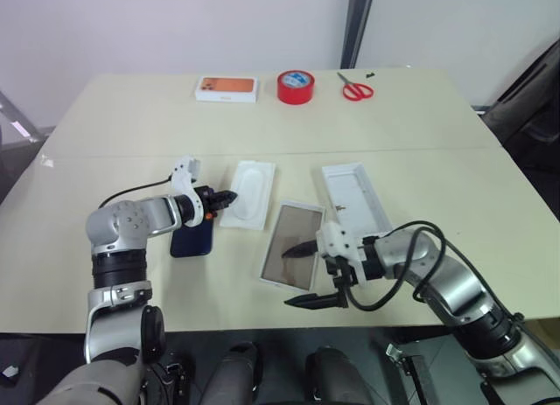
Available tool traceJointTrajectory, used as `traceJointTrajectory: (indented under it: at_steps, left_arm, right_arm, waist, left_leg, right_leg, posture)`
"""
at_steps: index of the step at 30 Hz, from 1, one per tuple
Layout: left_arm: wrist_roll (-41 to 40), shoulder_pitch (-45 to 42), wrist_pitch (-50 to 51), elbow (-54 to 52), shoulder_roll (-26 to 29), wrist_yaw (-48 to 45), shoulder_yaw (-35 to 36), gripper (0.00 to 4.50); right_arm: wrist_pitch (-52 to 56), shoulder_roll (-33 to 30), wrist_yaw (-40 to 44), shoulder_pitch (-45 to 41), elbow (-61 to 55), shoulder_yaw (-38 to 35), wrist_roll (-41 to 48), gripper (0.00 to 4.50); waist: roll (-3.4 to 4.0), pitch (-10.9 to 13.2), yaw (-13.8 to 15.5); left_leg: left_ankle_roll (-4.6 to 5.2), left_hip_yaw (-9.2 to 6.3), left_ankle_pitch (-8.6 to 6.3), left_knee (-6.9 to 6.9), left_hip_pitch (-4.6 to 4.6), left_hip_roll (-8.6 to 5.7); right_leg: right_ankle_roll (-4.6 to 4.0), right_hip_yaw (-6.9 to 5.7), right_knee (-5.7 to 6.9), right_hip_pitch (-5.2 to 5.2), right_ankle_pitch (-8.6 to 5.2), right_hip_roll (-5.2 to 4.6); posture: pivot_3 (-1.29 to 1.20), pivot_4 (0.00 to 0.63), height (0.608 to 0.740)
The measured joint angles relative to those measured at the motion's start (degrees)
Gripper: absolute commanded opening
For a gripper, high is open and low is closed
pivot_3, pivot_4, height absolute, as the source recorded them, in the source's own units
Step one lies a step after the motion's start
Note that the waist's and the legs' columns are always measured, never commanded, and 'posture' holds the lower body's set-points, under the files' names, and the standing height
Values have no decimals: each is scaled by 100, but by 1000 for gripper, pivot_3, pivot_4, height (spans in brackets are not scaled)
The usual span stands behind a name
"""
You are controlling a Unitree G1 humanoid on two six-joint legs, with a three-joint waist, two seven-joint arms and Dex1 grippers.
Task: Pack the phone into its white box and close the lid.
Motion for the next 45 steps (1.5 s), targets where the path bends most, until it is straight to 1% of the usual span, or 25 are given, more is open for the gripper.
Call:
traceJointTrajectory:
  at_steps: [2,3,5,6,7,8,9,11,12,16,20,23,26,28,31,34,37,39,42,45]
  left_arm:
    - [0,11,0,-54,0,-1,-4,41]
    - [0,23,0,-78,0,-1,-4,14]
    - [0,56,0,-101,0,0,-5,0]
    - [0,64,0,-105,0,0,-5,0]
    - [0,70,0,-115,0,0,-6,0]
    - [0,71,0,-119,0,0,-7,0]
    - [0,72,0,-122,2,1,-7,0]
    - [-1,71,2,-122,6,7,3,0]
    - [-3,70,4,-120,6,9,12,0]
    - [-35,-102,57,-13,7,59,177,0]
    - [-174,-445,141,108,8,178,479,0]
    - [-265,-599,220,152,-30,302,639,0]
    - [-303,-685,314,150,-59,387,678,0]
    - [-343,-683,375,112,-187,474,691,0]
    - [-391,-611,527,-128,-522,643,667,0]
    - [-395,-452,578,-418,-721,772,620,0]
    - [-392,-389,596,-579,-851,858,532,0]
    - [-387,-371,588,-679,-920,905,476,0]
    - [-364,-243,547,-811,-952,1014,419,0]
    - [-266,-128,507,-980,-1098,1192,265,0]
  right_arm:
    - [-148,20,-17,-6,165,130,-239,4500]
    - [-251,21,-21,-6,242,190,-369,4256]
    - [-362,23,-19,-6,316,248,-517,3602]
    - [-405,22,-14,-6,324,260,-568,3188]
    - [-540,7,-4,-6,337,305,-714,2671]
    - [-643,-7,11,-5,369,344,-824,2043]
    - [-736,-33,31,-5,403,386,-916,1582]
    - [-861,-26,55,-1,423,410,-982,458]
    - [-891,-24,50,-1,424,394,-994,18]
    - [-1104,132,-2,-113,678,332,-1055,18]
    - [-1558,179,-60,-524,1226,249,-1305,18]
    - [-1818,331,-251,-800,1720,231,-1550,18]
    - [-2027,476,-396,-906,2018,180,-1674,18]
    - [-2234,535,-456,-976,2232,161,-1754,18]
    - [-2262,607,-460,-1077,2435,90,-1765,891]
    - [-2486,588,-529,-1081,2564,6,-1870,2319]
    - [-2592,578,-548,-1046,2561,-79,-1892,2319]
    - [-2478,523,-543,-997,2473,-282,-1776,2319]
    - [-2311,330,-527,-879,2266,-677,-1582,2319]
    - [-2078,-94,-462,-590,2038,-1098,-1353,2319]
  waist:
    - [0,0,3]
    - [0,0,2]
    - [0,0,-1]
    - [0,0,-1]
    - [0,0,-2]
    - [0,0,0]
    - [0,0,2]
    - [0,0,0]
    - [-1,-1,-2]
    - [-5,-2,-3]
    - [-6,-2,-3]
    - [-7,-2,-8]
    - [-7,-2,-9]
    - [-7,-2,-6]
    - [-7,-2,-5]
    - [-7,-2,-18]
    - [-7,-2,-20]
    - [-7,-2,-16]
    - [-7,-2,4]
    - [-7,-1,44]
  left_leg:
    - [0,0,0,1,0,0]
    - [0,0,0,1,0,-1]
    - [-1,0,0,0,0,0]
    - [-1,0,0,0,0,0]
    - [-1,0,1,0,0,0]
    - [-2,0,1,0,0,0]
    - [-2,0,1,0,0,-1]
    - [-2,0,1,0,0,-1]
    - [-2,0,1,0,0,0]
    - [-5,-2,2,-1,0,0]
    - [-6,-2,3,-1,0,-1]
    - [-8,-2,4,0,0,-1]
    - [-9,-1,5,0,0,-1]
    - [-9,-2,5,1,0,-2]
    - [-10,-2,5,2,-1,-2]
    - [-11,-1,6,0,0,-1]
    - [-13,-1,7,-2,-1,0]
    - [-13,0,7,-1,-1,-1]
    - [-13,-1,7,0,-1,-2]
    - [-12,-1,7,1,-1,-5]
  right_leg:
    - [0,0,0,0,0,0]
    - [0,0,0,0,0,0]
    - [0,0,0,-1,0,0]
    - [0,0,0,-2,0,0]
    - [0,0,0,-1,0,0]
    - [0,0,0,-1,0,0]
    - [0,0,0,0,0,0]
    - [0,0,0,0,0,0]
    - [0,0,0,0,0,0]
    - [0,-1,0,-1,0,1]
    - [0,-3,0,-1,0,1]
    - [0,-3,0,-2,0,1]
    - [1,-3,1,-2,0,1]
    - [1,-3,1,-1,0,0]
    - [1,-3,2,0,0,1]
    - [1,-2,2,-3,0,2]
    - [1,-2,3,-5,0,3]
    - [1,-1,2,-2,0,2]
    - [1,-1,1,-1,0,2]
    - [1,-2,-3,5,0,-2]
  posture:
    - [0,150,734]
    - [0,150,734]
    - [0,150,734]
    - [0,150,734]
    - [0,150,734]
    - [0,150,734]
    - [0,150,734]
    - [0,150,734]
    - [0,150,734]
    - [0,150,734]
    - [0,150,734]
    - [0,150,734]
    - [0,150,734]
    - [0,150,734]
    - [0,150,734]
    - [0,150,734]
    - [0,150,734]
    - [0,150,734]
    - [0,150,734]
    - [0,150,734]
